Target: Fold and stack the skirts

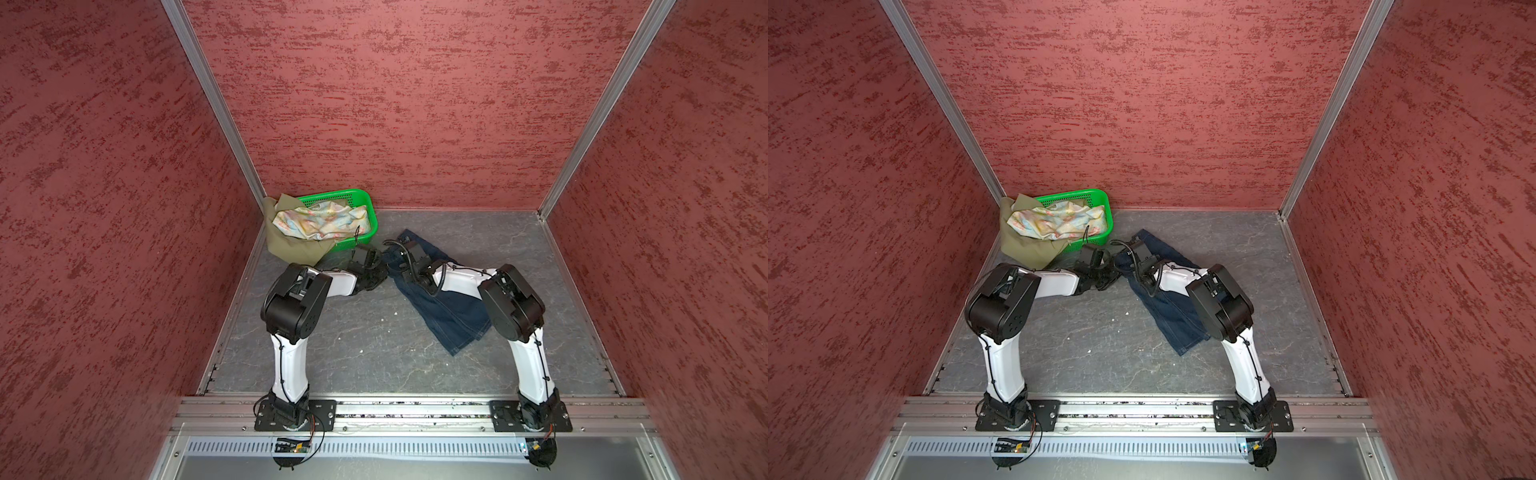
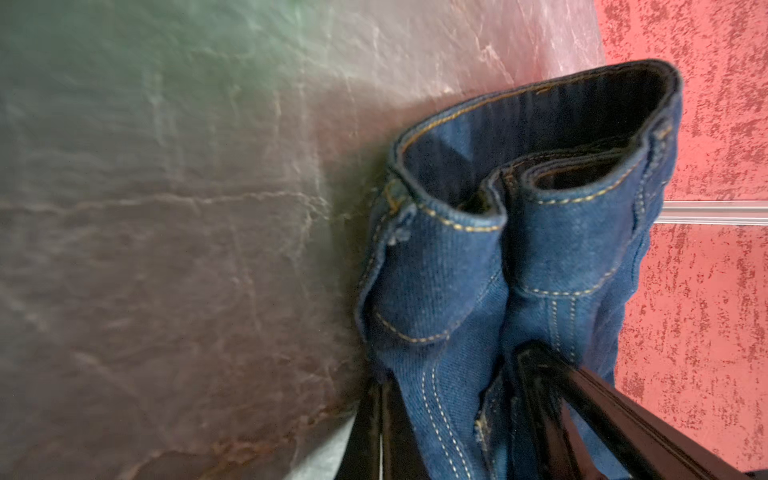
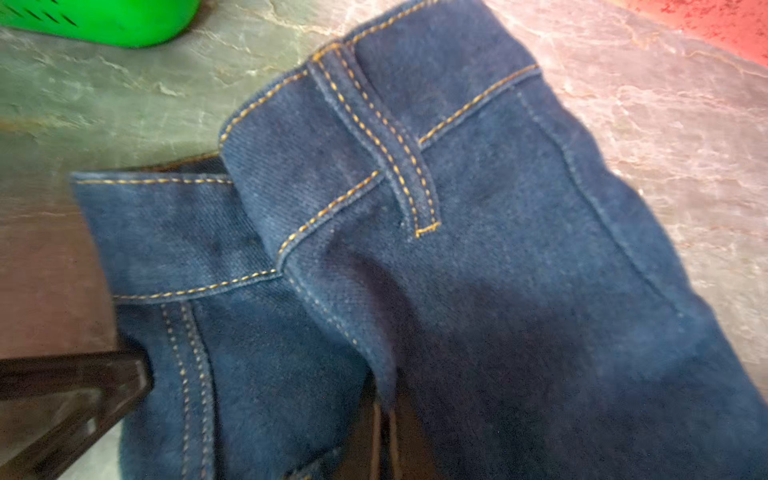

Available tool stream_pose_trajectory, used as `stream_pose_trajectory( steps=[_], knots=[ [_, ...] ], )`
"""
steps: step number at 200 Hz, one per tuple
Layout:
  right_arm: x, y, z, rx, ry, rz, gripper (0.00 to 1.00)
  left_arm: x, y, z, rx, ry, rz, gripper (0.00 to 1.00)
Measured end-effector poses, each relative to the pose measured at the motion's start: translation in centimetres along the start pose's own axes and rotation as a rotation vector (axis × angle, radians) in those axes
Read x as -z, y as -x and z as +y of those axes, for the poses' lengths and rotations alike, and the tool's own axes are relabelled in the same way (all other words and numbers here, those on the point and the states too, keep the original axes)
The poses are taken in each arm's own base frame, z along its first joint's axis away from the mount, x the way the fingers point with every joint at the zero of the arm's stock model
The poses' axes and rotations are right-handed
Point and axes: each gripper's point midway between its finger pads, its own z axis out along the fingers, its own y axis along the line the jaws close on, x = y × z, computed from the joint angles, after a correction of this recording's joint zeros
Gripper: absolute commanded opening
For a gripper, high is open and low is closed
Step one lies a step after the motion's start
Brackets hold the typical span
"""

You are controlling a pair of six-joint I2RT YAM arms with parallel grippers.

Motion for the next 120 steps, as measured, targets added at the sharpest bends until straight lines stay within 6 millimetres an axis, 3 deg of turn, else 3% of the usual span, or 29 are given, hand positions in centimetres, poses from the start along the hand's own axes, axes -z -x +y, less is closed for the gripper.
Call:
stream_pose_trajectory(
  steps=[21,57,71,91,120],
  knots=[
    [1.6,1.6,0.2,-0.024,0.031,-0.02,0.0,0.0,0.0,0.0,-0.003,-0.001,0.0,0.0],
    [5.3,6.9,1.0,-0.102,0.114,-0.107,0.0,0.0,0.1,-0.1,-0.005,-0.006,-0.004,0.0],
    [6.4,8.2,1.4,-0.129,0.151,-0.125,0.0,0.0,0.2,-0.2,-0.006,-0.011,-0.008,0.0],
    [6.9,8.6,2.1,-0.164,0.197,-0.117,0.0,0.0,0.4,-0.2,-0.005,-0.015,-0.013,0.0],
    [6.6,7.4,2.9,-0.204,0.24,-0.065,0.0,0.1,0.7,0.2,0.002,-0.016,-0.019,0.0]
  ],
)
